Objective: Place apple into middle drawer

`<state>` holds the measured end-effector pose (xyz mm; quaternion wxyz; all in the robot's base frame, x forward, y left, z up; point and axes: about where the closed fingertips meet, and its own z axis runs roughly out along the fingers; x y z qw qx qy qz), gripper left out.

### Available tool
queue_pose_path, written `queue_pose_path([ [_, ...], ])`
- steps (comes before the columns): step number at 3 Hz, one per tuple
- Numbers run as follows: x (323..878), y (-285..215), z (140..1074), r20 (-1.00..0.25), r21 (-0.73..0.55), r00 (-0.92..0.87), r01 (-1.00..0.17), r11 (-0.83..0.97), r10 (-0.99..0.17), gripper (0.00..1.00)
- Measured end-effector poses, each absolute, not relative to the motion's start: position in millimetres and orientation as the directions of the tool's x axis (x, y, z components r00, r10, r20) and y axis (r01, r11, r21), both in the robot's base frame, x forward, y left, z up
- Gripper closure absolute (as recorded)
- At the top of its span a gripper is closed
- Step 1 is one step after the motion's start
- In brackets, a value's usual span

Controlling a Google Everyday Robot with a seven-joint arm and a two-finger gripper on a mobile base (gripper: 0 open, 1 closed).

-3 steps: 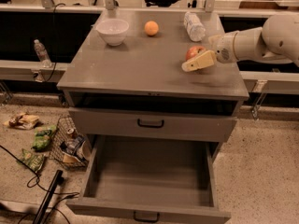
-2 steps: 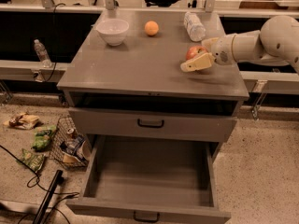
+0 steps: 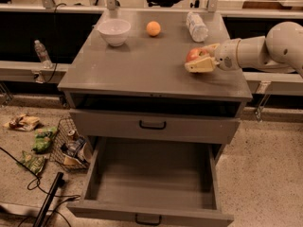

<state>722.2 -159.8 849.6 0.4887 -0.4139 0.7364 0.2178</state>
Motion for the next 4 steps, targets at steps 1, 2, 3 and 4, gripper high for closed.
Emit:
queue_pose_path([
  [1,691,-132,881,-0.927,-0.049,-0.146,-0.865,0.499,-0.345,0.87],
  [2,641,-105,914,-0.939,0.021,-0.149,-0.925,0.379,-0.311,1.0],
  [3,630,-98,920,-0.941,0.028,-0.147,-0.932,0.36,-0.306,1.0],
  [4,599,-89,938,-0.952,0.027,-0.149,-0.912,0.409,-0.267,1.0],
])
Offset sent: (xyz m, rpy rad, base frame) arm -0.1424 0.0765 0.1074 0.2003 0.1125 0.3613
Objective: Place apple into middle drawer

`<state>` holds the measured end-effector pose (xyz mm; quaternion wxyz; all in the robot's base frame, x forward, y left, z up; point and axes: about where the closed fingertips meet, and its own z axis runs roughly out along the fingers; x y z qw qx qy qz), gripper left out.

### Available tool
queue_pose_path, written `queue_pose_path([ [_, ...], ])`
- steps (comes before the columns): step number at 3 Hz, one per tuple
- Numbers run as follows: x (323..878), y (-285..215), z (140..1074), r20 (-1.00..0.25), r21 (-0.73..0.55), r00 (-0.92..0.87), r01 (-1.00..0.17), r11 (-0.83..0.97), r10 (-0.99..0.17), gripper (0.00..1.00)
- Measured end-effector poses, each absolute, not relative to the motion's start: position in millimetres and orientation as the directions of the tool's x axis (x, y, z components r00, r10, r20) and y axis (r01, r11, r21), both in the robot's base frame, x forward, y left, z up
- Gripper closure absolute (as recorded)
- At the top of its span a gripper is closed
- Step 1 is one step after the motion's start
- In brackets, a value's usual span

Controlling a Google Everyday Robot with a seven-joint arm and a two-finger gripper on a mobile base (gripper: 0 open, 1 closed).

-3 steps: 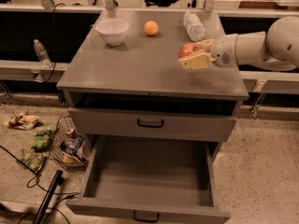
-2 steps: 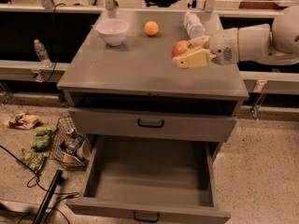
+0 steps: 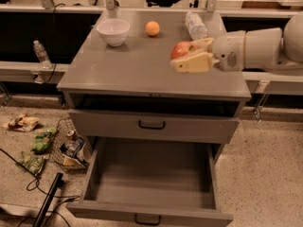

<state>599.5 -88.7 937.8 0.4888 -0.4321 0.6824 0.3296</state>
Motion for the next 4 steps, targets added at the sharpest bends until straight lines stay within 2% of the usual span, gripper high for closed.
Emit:
queue_pose_path([
  [1,547,-75,945,-0.965,0.074,-0.181,-0.882,0.465,-0.19,1.0],
  [2,487,-58,899,-0.95,0.174,-0.273,-0.869,0.463,-0.155,1.0],
  [3,455,-50,864,-0.932,0.185,-0.299,-0.876,0.445,-0.202,1.0],
  [4,446,-35,799,-0.917,0.127,-0.267,-0.899,0.42,-0.295,1.0],
])
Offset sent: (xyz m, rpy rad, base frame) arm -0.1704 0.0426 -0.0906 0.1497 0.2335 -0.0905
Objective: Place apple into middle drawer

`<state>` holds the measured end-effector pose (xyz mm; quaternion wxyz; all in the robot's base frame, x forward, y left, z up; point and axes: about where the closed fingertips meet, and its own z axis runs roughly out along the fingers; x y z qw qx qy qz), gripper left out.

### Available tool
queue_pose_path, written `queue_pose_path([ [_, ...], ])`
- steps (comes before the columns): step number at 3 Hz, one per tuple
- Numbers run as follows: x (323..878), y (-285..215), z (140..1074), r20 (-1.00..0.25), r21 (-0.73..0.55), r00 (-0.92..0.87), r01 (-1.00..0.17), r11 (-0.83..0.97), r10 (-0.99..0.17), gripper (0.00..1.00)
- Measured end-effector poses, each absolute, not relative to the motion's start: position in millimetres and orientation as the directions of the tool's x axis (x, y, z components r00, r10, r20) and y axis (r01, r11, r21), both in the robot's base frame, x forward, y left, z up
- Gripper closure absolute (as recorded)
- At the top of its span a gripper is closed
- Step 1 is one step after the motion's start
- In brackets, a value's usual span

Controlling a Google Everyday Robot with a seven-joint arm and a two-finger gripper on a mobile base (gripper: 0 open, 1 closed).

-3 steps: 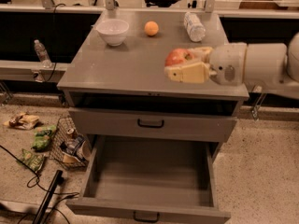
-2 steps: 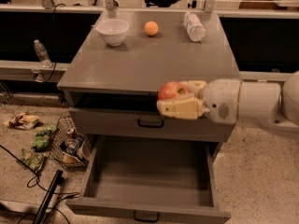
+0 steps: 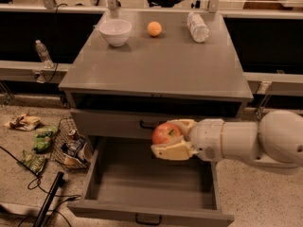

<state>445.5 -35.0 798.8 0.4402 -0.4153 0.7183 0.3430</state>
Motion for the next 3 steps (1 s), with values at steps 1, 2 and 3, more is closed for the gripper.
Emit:
queue_pose_path([
  [1,470,-38,735,-0.897,0.044,-0.228,-0.899,0.436,-0.379,1.0],
  [2,477,-37,731,-0.895,0.026,-0.219,-0.896,0.443,-0.389,1.0],
  [3,474,-35,723,-0.884,0.027,-0.23,-0.894,0.447,-0.406,1.0],
])
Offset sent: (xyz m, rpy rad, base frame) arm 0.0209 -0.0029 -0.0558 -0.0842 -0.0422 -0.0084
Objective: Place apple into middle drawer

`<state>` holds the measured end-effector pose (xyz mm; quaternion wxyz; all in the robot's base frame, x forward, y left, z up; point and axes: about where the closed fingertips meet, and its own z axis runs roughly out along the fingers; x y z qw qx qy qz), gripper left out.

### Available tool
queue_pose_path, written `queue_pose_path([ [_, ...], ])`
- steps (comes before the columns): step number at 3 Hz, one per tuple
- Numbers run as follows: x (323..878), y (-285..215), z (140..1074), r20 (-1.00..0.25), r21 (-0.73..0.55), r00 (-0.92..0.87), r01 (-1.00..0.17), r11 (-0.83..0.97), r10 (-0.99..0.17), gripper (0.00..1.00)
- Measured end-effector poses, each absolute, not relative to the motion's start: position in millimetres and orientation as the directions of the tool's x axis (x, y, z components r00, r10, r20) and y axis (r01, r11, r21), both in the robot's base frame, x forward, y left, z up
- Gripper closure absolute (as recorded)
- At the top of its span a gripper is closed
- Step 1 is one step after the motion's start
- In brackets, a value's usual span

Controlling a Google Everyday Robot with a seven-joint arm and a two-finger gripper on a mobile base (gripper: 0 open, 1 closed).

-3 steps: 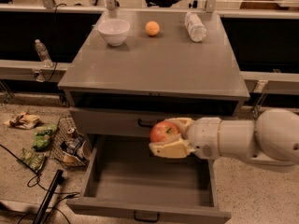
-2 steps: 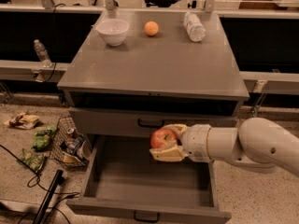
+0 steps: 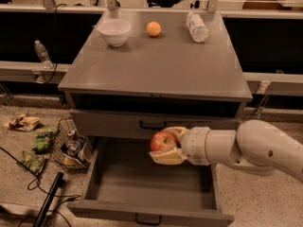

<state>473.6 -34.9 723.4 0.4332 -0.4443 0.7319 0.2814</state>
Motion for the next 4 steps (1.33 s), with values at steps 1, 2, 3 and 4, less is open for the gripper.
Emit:
queue_pose_path([
  [1,465,-41,670,-0.865,0.072,-0.302,-0.865,0.497,-0.401,1.0],
  [2,465,-47,613,-0.856,0.078,-0.327,-0.847,0.525,-0.4,1.0],
  [3,472,-51,559,-0.845,0.072,-0.33,-0.849,0.523,-0.42,1.0],
  [4,482,-51,503,-0.824,0.059,-0.326,-0.864,0.501,-0.464,1.0],
])
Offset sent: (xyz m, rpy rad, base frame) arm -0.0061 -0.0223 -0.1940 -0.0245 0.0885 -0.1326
